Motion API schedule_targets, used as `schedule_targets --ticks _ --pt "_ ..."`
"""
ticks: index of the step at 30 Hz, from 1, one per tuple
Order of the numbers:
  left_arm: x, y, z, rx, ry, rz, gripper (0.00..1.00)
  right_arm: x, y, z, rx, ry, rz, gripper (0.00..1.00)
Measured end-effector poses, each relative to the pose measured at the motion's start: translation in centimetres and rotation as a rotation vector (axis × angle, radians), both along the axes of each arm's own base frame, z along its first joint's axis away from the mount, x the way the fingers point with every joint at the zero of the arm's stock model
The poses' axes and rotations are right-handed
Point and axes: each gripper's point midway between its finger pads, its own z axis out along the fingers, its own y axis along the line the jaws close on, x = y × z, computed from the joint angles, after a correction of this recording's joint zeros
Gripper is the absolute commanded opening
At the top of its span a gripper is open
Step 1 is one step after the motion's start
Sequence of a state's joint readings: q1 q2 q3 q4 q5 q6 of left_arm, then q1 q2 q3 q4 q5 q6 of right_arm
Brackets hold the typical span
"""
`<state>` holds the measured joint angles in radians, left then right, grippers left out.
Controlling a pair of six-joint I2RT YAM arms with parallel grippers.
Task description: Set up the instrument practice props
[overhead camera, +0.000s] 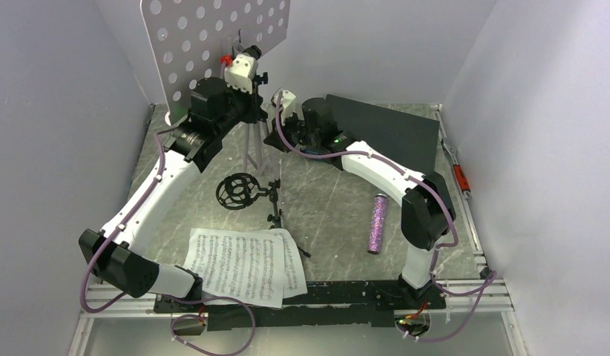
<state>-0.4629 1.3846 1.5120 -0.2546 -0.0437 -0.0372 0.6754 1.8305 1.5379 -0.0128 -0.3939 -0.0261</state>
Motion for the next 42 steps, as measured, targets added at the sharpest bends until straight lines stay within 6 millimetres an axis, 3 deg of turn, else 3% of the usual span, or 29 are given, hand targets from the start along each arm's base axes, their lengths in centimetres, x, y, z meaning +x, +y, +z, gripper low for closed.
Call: schedule_targets --ticks 7,16,42 --pt "0.1 0.6 0.4 0.027 -0.012 0.028 0.03 -0.2 -0.3 -0.9 -0.022 0.023 -0.006 0.0" --pt "0.0 0.9 2.4 0.053 -0.066 0.036 0.03 -0.2 -1.0 -2.7 -0.066 0.05 -0.035 0.0" --pt "-1.0 2.2 4.4 0.042 -0.112 0.104 0.03 -0.3 -1.5 -4.2 -0.126 0.066 -0.03 0.0"
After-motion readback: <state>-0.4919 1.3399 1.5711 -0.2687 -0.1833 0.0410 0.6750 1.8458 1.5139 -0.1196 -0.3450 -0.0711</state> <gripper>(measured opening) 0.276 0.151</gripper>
